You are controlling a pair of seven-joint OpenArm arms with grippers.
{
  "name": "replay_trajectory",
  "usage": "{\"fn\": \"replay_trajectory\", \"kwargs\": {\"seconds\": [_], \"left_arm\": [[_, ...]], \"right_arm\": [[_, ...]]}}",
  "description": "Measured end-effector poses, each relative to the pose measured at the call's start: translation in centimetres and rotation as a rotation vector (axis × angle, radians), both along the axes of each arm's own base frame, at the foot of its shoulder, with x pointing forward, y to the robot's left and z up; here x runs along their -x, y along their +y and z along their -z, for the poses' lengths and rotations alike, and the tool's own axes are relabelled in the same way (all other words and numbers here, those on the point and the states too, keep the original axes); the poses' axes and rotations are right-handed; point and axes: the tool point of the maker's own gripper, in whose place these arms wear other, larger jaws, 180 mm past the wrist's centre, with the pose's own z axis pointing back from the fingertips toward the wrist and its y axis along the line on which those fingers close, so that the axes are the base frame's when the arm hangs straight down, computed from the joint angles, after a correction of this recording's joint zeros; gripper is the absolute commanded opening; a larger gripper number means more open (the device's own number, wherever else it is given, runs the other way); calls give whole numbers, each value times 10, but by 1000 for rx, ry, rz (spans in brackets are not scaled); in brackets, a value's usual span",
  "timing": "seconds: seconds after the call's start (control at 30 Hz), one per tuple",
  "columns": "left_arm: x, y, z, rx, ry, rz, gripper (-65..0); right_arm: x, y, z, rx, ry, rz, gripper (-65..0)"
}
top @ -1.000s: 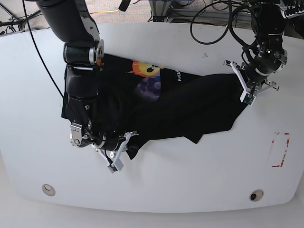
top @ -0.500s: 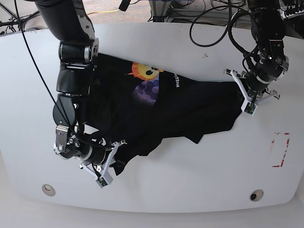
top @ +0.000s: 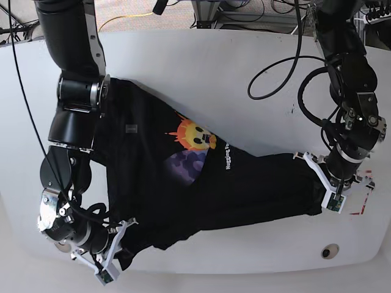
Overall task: Fold the T-shirt properly
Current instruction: 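Grasp the shirt edges with both grippers and lift the shirt, then swing the held shirt up and lay it back down spread out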
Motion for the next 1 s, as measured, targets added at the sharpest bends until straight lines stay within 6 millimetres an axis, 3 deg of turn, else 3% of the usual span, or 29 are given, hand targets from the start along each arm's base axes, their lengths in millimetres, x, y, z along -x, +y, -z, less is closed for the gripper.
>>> {"fn": "replay_trajectory", "kwargs": {"seconds": [0.17, 0.23, 0.4, 0.6, 0.73, 0.83, 0.9, 1.0], "left_arm": [[-22, 3, -49, 42, -104, -42, -650], [-32, 3, -79, 76, -181, -60, -650], [-46, -5, -135, 121, -309, -49, -650], [-58, -3, -216, 112, -473, -50, -650], [-56, -6, -252, 57, -522, -36, -650], [-56, -14, -259, 17, -535, -5, -650], [-58, -23, -247, -6, -506, 20, -650], [-61, -31, -212, -14, -425, 39, -650]], "right_arm": [[-14, -18, -49, 40, -73, 23, -650], [-23, -23, -80, 42, -126, 32, -650], [-34, -38, -137, 64, -205, 56, -650], [-35, -33, -205, 179, -298, 40, -650], [-31, -33, -223, 212, -309, 46, -650], [-30, -44, -209, 232, -265, 65, -650], [-28, -52, -202, 252, -237, 82, -650], [-24, -62, -204, 280, -241, 106, -650]]}}
